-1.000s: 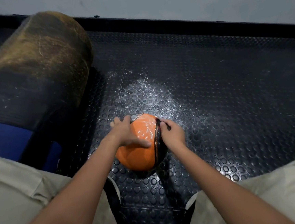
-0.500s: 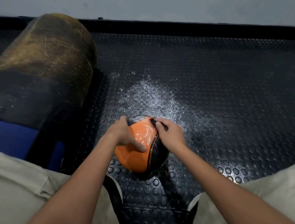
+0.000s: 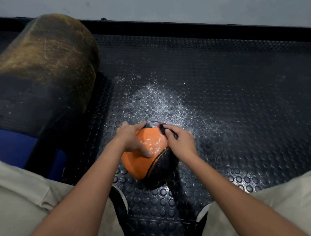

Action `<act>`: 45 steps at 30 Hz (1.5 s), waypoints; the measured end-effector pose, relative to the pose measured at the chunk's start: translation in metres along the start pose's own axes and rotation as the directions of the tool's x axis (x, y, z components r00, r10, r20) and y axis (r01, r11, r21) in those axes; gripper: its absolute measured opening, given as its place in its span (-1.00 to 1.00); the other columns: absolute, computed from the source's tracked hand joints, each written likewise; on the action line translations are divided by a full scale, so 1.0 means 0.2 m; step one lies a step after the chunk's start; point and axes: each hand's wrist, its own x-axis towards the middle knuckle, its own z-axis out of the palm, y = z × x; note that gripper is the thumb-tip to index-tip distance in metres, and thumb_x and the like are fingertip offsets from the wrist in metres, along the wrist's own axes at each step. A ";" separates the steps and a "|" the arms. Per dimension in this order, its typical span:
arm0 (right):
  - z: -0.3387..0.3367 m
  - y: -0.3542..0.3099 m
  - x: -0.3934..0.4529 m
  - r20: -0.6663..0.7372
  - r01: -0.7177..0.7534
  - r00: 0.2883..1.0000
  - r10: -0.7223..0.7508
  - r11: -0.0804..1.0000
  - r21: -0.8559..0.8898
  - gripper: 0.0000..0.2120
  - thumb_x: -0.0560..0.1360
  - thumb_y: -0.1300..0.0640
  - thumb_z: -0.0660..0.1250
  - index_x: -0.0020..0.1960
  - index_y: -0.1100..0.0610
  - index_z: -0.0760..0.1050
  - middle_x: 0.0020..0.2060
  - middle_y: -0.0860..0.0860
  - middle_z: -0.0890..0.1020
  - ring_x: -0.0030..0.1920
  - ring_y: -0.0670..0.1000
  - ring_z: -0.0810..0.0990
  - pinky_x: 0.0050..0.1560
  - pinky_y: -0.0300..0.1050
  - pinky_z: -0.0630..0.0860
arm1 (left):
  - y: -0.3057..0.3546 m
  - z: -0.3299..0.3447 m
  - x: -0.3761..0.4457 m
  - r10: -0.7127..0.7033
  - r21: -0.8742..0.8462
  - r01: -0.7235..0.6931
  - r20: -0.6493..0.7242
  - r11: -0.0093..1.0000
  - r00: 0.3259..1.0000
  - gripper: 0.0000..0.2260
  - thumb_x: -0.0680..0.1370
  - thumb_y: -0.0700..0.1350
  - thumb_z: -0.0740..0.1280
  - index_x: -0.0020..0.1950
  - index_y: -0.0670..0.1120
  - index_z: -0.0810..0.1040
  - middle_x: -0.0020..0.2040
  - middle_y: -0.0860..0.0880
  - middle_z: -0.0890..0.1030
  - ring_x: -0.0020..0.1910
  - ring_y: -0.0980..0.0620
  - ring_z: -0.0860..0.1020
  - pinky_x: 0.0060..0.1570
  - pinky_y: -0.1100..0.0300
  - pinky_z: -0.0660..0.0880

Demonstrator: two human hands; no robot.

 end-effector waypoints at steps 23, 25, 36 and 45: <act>0.01 -0.03 0.03 -0.018 -0.050 0.999 0.051 0.998 0.043 -0.75 0.64 -0.06 0.25 0.27 -0.18 0.59 0.08 -0.07 0.66 0.01 -0.01 0.61 -0.06 -0.16 0.56 | -0.08 0.04 0.10 0.020 -0.171 -0.007 0.071 0.985 0.997 0.19 0.18 0.16 0.68 0.65 0.14 0.04 0.58 -0.07 0.16 0.53 -0.20 0.24 0.47 -0.20 0.29; 0.00 -0.03 0.03 -0.015 0.004 1.000 -0.004 1.000 0.011 -0.74 0.64 -0.03 0.26 0.29 -0.14 0.59 0.13 -0.13 0.66 0.16 0.02 0.55 0.15 -0.06 0.53 | -0.07 0.07 0.07 0.010 -0.167 -0.006 0.021 0.986 1.000 0.29 0.07 0.36 0.62 0.65 0.09 0.03 0.56 -0.08 0.17 0.52 -0.18 0.25 0.45 -0.17 0.32; -0.02 0.00 0.03 -0.053 -0.107 0.992 0.111 0.991 0.075 -0.74 0.64 -0.05 0.24 0.28 -0.18 0.58 0.08 -0.11 0.65 0.07 -0.03 0.58 -0.05 -0.12 0.57 | -0.05 0.14 0.08 -0.015 -0.168 0.001 -0.081 0.986 0.997 0.25 0.03 0.50 0.52 0.61 0.24 0.03 0.55 -0.14 0.27 0.44 -0.23 0.37 0.33 -0.17 0.43; -0.04 0.08 0.03 -0.082 -0.308 0.946 0.314 0.948 0.083 -0.74 0.68 0.07 0.20 0.30 -0.03 0.58 0.09 -0.06 0.63 -0.21 -0.16 0.49 -0.36 -0.38 0.32 | -0.07 0.11 0.03 0.004 -0.183 -0.016 -0.063 0.983 0.998 0.17 0.08 0.29 0.67 0.55 -0.05 0.22 0.46 -0.05 0.39 0.38 -0.09 0.42 0.33 -0.03 0.43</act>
